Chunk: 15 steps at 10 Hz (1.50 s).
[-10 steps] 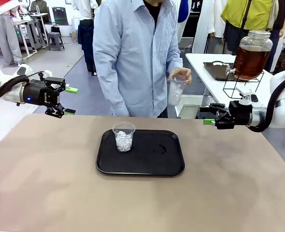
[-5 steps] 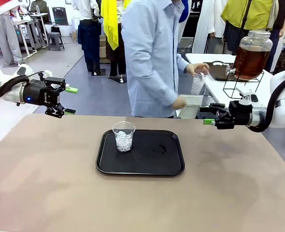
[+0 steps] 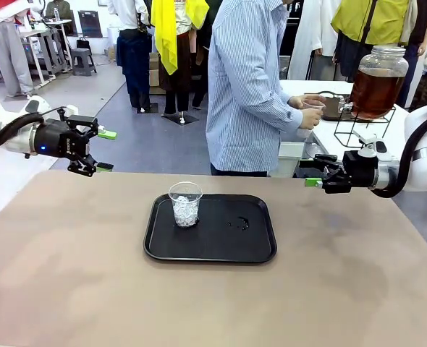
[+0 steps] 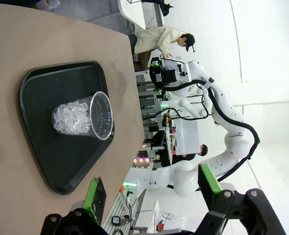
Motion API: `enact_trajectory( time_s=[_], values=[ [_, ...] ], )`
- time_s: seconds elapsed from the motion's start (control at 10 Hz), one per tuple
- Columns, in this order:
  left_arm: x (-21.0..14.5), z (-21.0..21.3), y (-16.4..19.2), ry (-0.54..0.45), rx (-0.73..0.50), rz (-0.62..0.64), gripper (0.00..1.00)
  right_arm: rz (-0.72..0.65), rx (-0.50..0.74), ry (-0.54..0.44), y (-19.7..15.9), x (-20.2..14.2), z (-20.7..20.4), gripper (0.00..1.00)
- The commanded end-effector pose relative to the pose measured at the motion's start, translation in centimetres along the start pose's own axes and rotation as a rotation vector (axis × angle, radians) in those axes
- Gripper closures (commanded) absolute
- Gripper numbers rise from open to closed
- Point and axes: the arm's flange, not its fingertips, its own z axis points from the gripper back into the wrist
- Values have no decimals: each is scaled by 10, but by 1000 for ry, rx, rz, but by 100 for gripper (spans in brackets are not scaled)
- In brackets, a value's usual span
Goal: Pour the drink into the iced cup.
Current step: Pick up the iced cup indicated by the human and present it to them.
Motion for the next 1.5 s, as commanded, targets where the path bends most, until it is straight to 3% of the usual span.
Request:
enact_trajectory(
  time_s=[0.0,1.4],
  values=[
    [0,0,-2,-10,-9,0,0,3,3,0,-2,3,-2,0],
    [0,0,-2,-10,-9,0,0,3,3,0,-2,3,-2,0]
  ],
)
